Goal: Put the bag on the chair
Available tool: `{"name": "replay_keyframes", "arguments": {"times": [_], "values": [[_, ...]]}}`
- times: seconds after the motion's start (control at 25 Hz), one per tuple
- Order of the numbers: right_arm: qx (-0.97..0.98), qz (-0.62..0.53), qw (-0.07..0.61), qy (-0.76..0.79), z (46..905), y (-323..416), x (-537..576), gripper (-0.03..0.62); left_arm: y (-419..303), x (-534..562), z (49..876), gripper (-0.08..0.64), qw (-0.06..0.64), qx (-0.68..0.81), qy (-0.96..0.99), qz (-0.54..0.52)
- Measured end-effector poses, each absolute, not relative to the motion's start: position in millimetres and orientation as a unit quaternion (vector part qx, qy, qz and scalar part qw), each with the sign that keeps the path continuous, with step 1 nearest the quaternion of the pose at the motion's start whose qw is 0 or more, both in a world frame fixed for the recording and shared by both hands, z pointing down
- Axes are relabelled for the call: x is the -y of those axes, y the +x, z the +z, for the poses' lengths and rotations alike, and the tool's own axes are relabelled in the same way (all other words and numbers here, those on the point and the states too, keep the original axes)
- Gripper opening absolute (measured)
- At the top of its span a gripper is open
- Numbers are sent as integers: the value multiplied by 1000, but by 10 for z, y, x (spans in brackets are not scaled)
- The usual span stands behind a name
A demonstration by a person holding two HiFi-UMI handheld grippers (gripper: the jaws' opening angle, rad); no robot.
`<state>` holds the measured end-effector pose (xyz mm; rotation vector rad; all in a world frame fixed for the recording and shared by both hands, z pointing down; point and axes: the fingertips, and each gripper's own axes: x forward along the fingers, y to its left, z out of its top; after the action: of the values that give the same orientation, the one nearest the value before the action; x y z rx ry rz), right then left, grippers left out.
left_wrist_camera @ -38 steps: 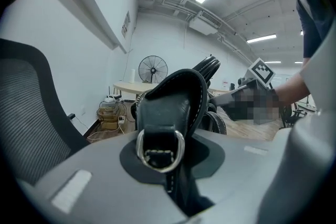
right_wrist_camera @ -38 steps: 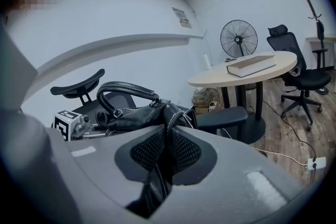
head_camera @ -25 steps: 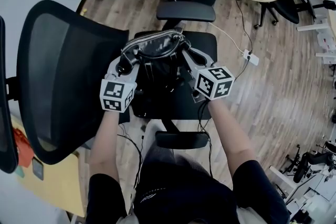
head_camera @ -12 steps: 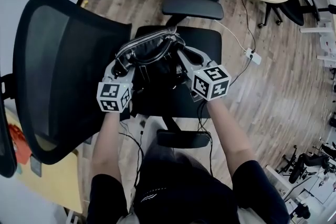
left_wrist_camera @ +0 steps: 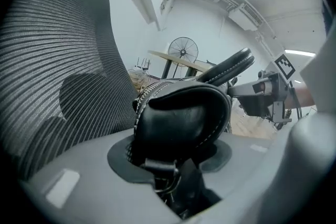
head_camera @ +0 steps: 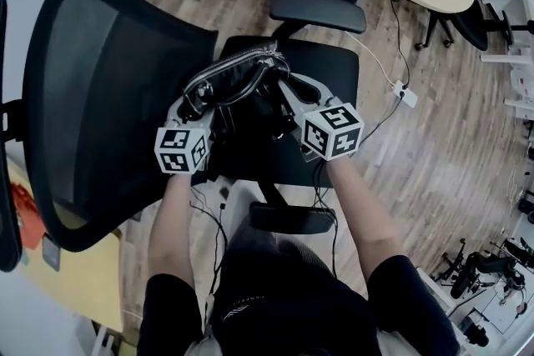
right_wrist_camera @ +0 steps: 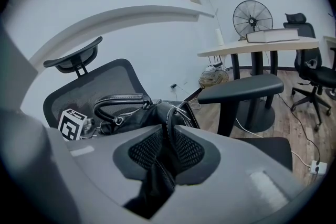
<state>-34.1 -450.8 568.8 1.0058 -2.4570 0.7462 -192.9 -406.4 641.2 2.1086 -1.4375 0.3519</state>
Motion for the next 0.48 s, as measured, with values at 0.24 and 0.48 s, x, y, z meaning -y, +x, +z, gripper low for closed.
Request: {"name": "replay_keyframes", "arguments": {"times": [0.24, 0.48], "values": [[872, 262, 217, 352, 5706, -346, 4475, 80, -1938, 4016, 6462, 204, 292, 549, 772, 130], [865, 274, 205, 367, 5622, -276, 4471, 95, -1978, 3931, 6515, 238, 311, 567, 748, 150]]}}
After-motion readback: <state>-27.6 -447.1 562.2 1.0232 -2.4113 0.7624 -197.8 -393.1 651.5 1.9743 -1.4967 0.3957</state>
